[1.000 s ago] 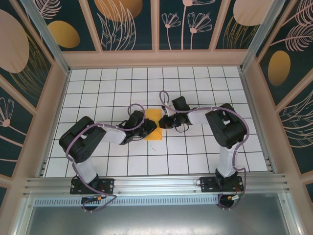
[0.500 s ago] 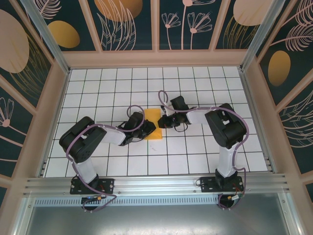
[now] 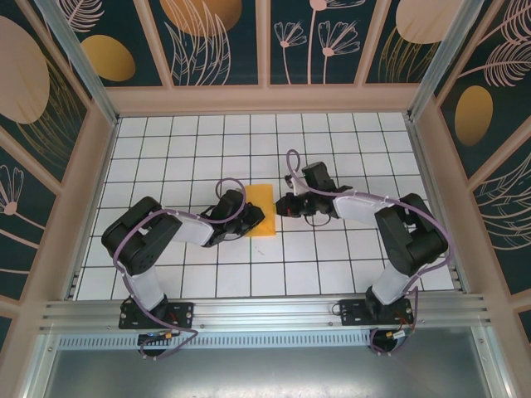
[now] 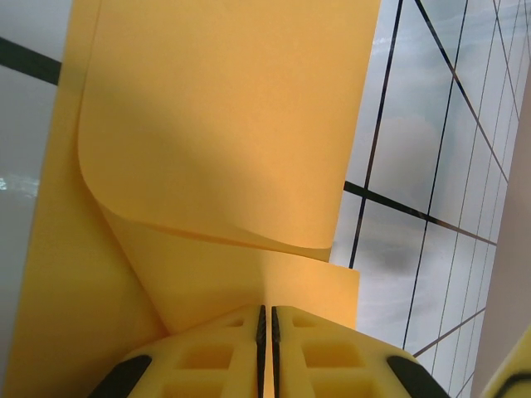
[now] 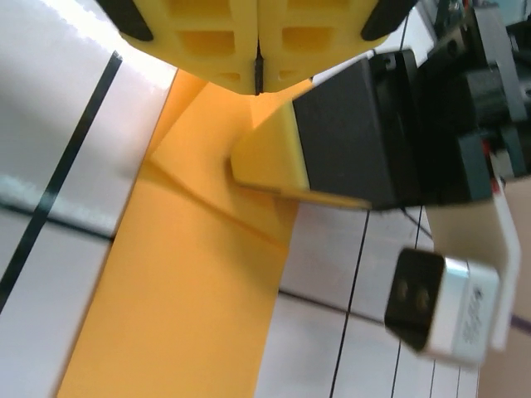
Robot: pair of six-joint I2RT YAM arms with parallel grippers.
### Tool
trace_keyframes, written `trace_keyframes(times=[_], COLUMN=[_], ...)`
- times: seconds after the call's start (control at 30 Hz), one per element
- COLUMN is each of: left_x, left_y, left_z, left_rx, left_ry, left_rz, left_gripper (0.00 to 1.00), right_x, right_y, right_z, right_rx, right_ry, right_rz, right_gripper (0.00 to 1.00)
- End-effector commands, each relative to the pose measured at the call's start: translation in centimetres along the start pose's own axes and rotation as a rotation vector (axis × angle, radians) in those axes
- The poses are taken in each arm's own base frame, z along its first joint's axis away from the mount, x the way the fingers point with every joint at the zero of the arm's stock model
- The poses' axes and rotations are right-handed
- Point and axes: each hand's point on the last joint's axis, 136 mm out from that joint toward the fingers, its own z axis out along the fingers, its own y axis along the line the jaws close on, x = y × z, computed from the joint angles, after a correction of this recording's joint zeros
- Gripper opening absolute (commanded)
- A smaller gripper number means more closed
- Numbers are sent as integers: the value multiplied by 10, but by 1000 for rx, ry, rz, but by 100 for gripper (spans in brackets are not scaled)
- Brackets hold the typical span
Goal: Fold a paper plane with a square sheet of paper (pick it up from the middle)
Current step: Fold the triangle a second time at the center of the table.
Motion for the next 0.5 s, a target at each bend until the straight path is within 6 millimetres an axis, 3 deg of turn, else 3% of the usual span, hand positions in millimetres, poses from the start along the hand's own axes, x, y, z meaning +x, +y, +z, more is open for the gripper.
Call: trace_keyframes(times=[0.0, 0.47], left_x=[13, 7], left_y=[31, 26], left_z=[6, 0], left_rx=[-96, -77], left_ry=[33, -2], left_rz=[-2, -14], left_gripper=[15, 16], right_x=[21, 38], right_y=[19, 9], right_z=[11, 36], right_rx=[-91, -72], right_ry=[73, 159], right_rz=[16, 28], right_gripper=[4, 0])
